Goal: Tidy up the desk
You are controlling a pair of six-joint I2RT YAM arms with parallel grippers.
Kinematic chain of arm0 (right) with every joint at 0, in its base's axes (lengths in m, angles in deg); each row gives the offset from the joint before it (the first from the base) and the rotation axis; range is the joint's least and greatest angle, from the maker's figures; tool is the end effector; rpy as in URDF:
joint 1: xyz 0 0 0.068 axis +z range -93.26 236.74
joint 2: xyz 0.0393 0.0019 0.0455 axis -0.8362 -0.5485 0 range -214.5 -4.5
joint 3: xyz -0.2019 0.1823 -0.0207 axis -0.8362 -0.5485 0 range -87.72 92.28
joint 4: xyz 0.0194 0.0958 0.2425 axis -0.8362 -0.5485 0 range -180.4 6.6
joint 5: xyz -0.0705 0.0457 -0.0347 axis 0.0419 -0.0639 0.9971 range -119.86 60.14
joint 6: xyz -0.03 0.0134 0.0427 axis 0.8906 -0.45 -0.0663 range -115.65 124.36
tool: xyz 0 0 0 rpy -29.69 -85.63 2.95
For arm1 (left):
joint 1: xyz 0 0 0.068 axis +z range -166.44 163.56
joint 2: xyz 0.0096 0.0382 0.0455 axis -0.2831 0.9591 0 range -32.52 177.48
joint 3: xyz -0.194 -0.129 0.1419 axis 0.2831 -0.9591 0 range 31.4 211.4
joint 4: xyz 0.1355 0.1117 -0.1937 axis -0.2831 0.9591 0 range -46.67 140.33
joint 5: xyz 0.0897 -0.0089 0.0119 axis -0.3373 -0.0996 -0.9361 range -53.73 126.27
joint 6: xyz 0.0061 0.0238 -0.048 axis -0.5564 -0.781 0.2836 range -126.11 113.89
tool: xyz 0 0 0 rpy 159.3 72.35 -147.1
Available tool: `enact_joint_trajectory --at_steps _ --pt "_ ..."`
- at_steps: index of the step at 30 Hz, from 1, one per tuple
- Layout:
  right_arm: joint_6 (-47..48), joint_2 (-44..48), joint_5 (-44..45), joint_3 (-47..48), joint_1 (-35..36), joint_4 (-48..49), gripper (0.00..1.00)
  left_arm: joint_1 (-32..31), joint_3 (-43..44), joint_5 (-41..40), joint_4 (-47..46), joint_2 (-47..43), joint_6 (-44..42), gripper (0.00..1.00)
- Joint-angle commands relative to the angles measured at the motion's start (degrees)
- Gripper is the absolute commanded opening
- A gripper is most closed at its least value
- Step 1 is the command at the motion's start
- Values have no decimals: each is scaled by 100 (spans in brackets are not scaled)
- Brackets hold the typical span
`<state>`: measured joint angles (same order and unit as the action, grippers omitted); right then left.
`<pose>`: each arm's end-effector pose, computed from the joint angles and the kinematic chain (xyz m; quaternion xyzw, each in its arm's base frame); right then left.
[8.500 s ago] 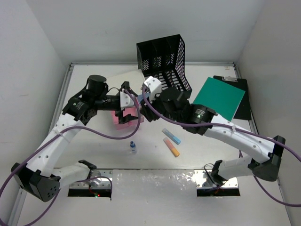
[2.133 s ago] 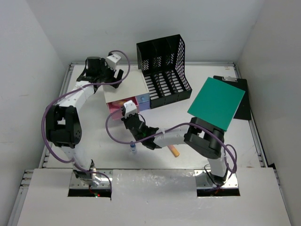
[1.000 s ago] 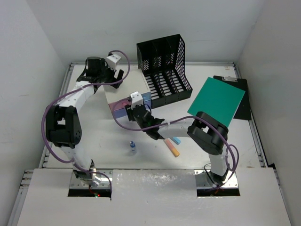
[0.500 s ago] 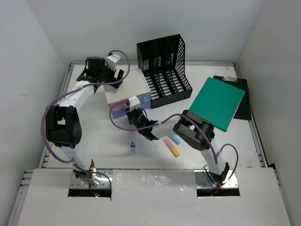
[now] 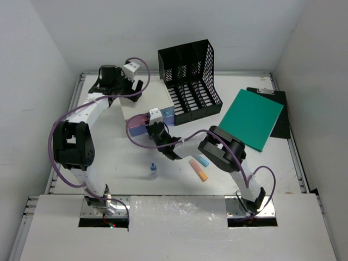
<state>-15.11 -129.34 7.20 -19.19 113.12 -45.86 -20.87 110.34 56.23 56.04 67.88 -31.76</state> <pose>0.2690 0.3658 0.1267 -0.0686 0.7897 0.1356 0.5944 0.4044 -0.0435 0.2790 0.3042 0.8194 -0.0657 0.4814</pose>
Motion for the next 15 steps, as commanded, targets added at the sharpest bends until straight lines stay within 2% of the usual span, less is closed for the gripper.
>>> enact_joint_trajectory --at_steps 1,8,15 --pt "13 -111 65 336 -22 263 33 21 -10 -151 557 270 -142 86" --pt "-31 -199 144 424 -22 192 32 21 -10 -160 557 270 -160 86" --pt "-31 -243 179 433 -31 219 18 21 8 -151 557 287 -151 86"
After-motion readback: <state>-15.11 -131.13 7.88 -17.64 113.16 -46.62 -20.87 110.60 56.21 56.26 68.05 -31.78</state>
